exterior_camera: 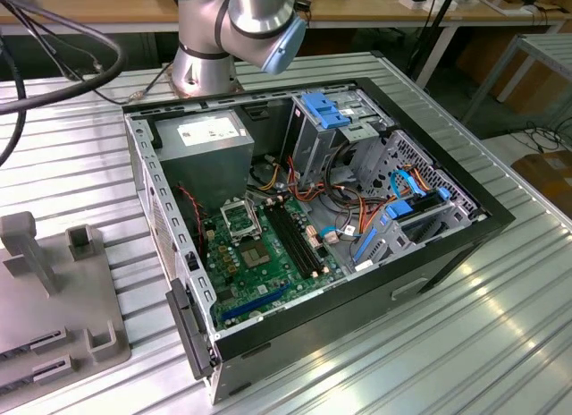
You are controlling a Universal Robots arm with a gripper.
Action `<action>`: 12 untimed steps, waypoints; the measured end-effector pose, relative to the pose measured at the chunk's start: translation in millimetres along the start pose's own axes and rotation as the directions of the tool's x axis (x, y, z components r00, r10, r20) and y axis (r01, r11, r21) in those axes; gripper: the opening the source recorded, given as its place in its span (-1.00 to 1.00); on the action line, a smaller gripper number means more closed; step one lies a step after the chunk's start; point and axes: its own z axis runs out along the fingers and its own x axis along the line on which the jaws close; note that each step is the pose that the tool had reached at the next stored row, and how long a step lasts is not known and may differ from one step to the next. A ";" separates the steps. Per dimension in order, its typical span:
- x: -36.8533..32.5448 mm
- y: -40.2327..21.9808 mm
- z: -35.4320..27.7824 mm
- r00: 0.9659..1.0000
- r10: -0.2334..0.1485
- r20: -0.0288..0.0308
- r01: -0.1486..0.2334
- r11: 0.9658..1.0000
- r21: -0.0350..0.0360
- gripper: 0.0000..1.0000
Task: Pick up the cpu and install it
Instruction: 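Pick up the cpu and move it towards the insertion slot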
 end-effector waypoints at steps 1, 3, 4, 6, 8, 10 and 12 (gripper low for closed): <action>0.0 0.0 0.8 1.000 0.000 0.000 0.000 1.000 0.006 0.20; -0.1 -0.1 2.8 1.000 0.000 0.000 0.000 1.000 0.015 0.20; -0.2 -0.2 4.3 1.000 0.000 -0.001 0.000 1.000 0.018 0.20; -0.2 -0.2 8.6 1.000 0.001 -0.001 -0.001 1.000 0.019 0.20; -0.3 -0.3 12.5 1.000 0.001 -0.001 -0.001 1.000 0.022 0.20; -0.3 -0.4 16.1 1.000 0.001 -0.001 -0.001 1.000 0.026 0.20; -0.4 -0.5 19.0 1.000 0.001 -0.001 -0.001 1.000 0.030 0.20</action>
